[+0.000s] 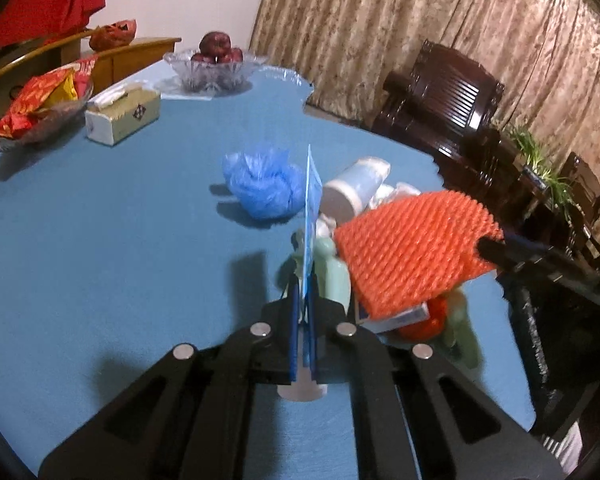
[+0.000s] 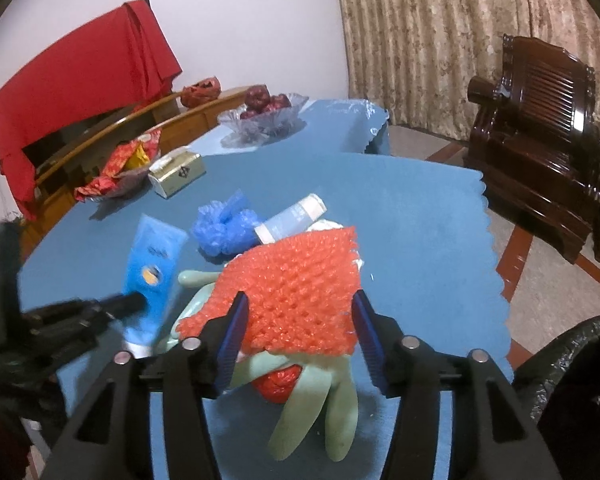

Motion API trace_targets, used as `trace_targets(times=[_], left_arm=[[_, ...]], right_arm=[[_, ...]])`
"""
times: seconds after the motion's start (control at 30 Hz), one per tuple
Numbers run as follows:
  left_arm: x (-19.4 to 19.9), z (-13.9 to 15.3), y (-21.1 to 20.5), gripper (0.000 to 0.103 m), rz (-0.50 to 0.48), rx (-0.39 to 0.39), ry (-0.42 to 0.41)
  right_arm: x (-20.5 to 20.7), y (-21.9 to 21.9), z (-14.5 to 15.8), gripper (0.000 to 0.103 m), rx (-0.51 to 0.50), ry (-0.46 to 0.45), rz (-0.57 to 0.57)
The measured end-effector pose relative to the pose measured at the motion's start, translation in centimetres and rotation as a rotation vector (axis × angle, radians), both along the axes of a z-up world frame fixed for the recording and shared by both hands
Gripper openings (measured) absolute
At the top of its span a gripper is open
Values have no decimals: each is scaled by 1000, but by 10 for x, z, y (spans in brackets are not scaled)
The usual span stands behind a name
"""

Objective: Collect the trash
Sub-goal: 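Lift the blue packet with the left tool while the right tool carries the orange mesh to the bin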

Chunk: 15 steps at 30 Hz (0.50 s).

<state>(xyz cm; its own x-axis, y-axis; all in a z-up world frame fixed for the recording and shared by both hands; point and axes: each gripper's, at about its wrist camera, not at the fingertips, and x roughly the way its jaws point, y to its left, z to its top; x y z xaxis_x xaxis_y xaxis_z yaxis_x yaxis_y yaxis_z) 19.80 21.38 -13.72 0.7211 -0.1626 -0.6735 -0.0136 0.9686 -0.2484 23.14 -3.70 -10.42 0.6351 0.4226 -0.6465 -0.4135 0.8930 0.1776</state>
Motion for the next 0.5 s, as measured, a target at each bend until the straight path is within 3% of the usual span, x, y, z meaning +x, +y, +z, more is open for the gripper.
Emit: trace_targets(times=[0.13, 0.17, 0.2, 0.23, 0.3, 0.5], left_arm=[[-1, 9, -5, 3, -10, -4, -9], [-1, 10, -7, 3, -14, -4, -10], [-1, 11, -8, 3, -17, -4, -11], [-1, 12, -9, 3, -17, -3, -11], [-3, 15, -10, 3, -15, -5, -15], [-7, 26, -16, 3, -15, 6, -26]], right_arm=[[6, 3, -10, 67, -21, 24, -4], [6, 4, -11, 61, -15, 28, 6], [6, 5, -11, 45, -13, 29, 22], [6, 5, -11, 40, -9, 31, 39], [3, 6, -9, 11, -1, 20, 75], [-11, 1, 13, 10, 68, -44, 119]])
